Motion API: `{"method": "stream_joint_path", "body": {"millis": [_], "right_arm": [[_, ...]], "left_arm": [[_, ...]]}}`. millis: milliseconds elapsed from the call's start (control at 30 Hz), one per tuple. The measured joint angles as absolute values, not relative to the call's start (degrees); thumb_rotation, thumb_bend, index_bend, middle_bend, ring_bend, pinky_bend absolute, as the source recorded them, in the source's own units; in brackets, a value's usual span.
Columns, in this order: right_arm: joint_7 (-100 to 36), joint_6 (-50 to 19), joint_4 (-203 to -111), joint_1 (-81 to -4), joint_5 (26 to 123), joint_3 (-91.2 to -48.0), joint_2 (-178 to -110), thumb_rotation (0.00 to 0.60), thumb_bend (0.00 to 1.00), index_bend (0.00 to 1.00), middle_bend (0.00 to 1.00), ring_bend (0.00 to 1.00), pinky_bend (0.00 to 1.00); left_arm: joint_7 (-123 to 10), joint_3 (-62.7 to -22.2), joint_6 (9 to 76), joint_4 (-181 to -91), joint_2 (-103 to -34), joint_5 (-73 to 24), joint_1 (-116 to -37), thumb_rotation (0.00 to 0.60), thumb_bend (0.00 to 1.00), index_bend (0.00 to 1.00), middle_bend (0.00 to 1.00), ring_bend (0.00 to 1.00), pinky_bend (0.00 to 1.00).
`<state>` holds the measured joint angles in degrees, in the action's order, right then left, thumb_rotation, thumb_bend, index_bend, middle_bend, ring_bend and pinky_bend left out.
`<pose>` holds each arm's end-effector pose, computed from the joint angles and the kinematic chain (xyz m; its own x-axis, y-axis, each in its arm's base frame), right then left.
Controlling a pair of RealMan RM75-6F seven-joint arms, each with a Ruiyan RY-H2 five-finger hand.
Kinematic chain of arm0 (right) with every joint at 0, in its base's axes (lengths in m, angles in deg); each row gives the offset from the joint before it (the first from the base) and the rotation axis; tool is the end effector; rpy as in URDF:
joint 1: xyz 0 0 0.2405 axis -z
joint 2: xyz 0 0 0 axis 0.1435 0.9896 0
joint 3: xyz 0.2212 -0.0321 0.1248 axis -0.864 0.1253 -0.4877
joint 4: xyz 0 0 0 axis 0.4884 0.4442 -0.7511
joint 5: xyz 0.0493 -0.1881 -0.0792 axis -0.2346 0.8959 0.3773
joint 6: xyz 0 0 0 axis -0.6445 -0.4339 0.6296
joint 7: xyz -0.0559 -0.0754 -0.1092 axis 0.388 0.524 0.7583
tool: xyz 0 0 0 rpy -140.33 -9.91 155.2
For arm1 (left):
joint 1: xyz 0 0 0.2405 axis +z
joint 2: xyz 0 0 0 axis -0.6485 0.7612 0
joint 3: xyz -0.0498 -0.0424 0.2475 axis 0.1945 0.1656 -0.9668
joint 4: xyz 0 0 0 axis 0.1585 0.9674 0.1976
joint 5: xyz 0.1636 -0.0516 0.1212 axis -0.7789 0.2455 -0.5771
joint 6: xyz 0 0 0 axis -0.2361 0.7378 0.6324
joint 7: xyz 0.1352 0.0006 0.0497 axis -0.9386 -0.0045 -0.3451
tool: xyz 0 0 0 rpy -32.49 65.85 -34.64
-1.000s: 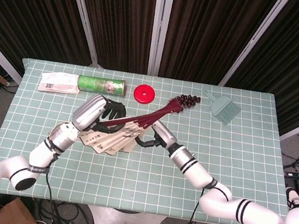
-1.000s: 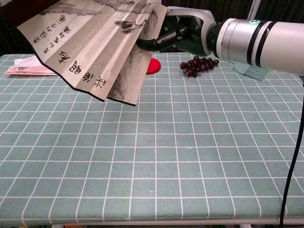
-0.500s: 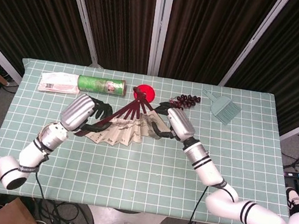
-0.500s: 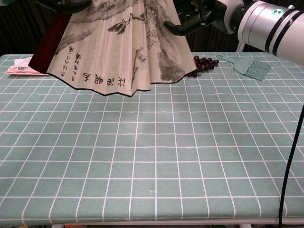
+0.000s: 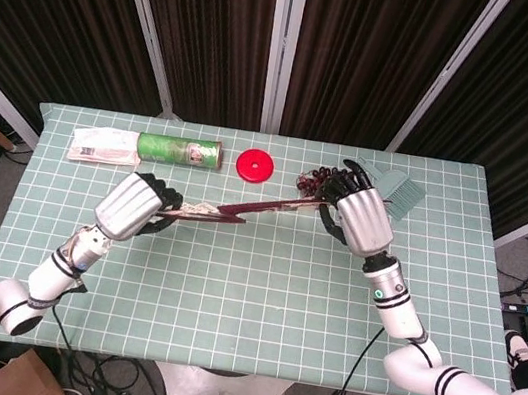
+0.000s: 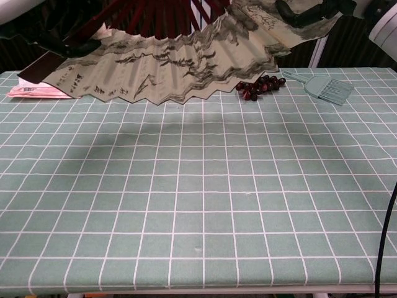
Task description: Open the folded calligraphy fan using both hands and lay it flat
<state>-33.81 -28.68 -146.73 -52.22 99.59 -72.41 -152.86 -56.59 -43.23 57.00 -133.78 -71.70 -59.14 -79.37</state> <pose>-0.1292 -0.3824 0.0486 0.2445 0.2197 0.9444 -0.7634 -0.5569 0.3272 -0.1541 0.3419 0.0515 0.3698 -0.2044 0.9063 0.6698 -0.6174 -0.4125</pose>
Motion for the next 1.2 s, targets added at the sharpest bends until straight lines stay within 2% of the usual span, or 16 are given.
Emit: {"method": "stream_joint_path", "body": {"millis": [467, 600, 700, 800, 900, 967, 1067, 1200], "right_arm": [[-30.5, -38.5, -127.1, -49.7, 103.2, -70.1, -164.6, 0.6, 0.6, 0.69, 0.46, 0.31, 0.01], [-31.3, -41.7, -121.0, -48.4, 104.3, -68.7, -168.6, 0.6, 0.59, 0.65, 0.43, 0.26, 0.0], [-31.9, -43.0, -119.1, -46.9, 104.6, -67.5, -169.9, 0.6, 0.58, 0.56, 0.38, 0.19, 0.0], [-32.2, -42.5, -119.3, -45.1, 104.5, -66.3, -170.1, 0.6, 0.54, 0.38, 0.29, 0.1, 0.0], [-31.6, -40.9, -121.3, -43.6, 103.9, -65.5, -169.4, 0.6, 0.43, 0.15, 0.17, 0.01, 0.0], [-30.5, -39.7, -123.4, -42.8, 103.4, -65.0, -168.6, 0.6, 0.36, 0.05, 0.12, 0.0, 0.0], [-28.6, -37.2, -128.6, -41.5, 102.3, -64.3, -166.5, 0.6, 0.29, 0.0, 0.06, 0.0, 0.0], [-25.1, -32.7, -138.7, -40.1, 100.2, -63.5, -162.1, 0.6, 0.19, 0.0, 0.01, 0.0, 0.0]], "left_arm": [[-71.3, -46.0, 61.4, -122.4, -80.2, -62.8, -77.6, 0.6, 0.43, 0.57, 0.65, 0.67, 0.72], [-73.5, -47.1, 62.9, -121.2, -81.4, -64.0, -77.1, 0.6, 0.41, 0.5, 0.62, 0.64, 0.69], [-75.0, -47.8, 62.2, -122.1, -81.5, -64.0, -76.7, 0.6, 0.34, 0.39, 0.56, 0.58, 0.64], [-77.7, -48.4, 59.5, -125.2, -80.9, -63.1, -76.4, 0.6, 0.18, 0.3, 0.48, 0.48, 0.57], [-79.9, -48.7, 56.1, -130.2, -79.9, -61.5, -76.2, 0.6, 0.05, 0.24, 0.4, 0.41, 0.54], [-81.4, -48.8, 53.0, -134.2, -79.1, -59.6, -76.2, 0.6, 0.01, 0.21, 0.35, 0.37, 0.52], [-83.3, -48.8, 48.0, -140.4, -77.5, -56.4, -76.4, 0.6, 0.0, 0.17, 0.31, 0.33, 0.48], [-85.3, -48.6, 41.7, -147.3, -75.0, -51.5, -77.1, 0.6, 0.0, 0.14, 0.26, 0.26, 0.41]]}}
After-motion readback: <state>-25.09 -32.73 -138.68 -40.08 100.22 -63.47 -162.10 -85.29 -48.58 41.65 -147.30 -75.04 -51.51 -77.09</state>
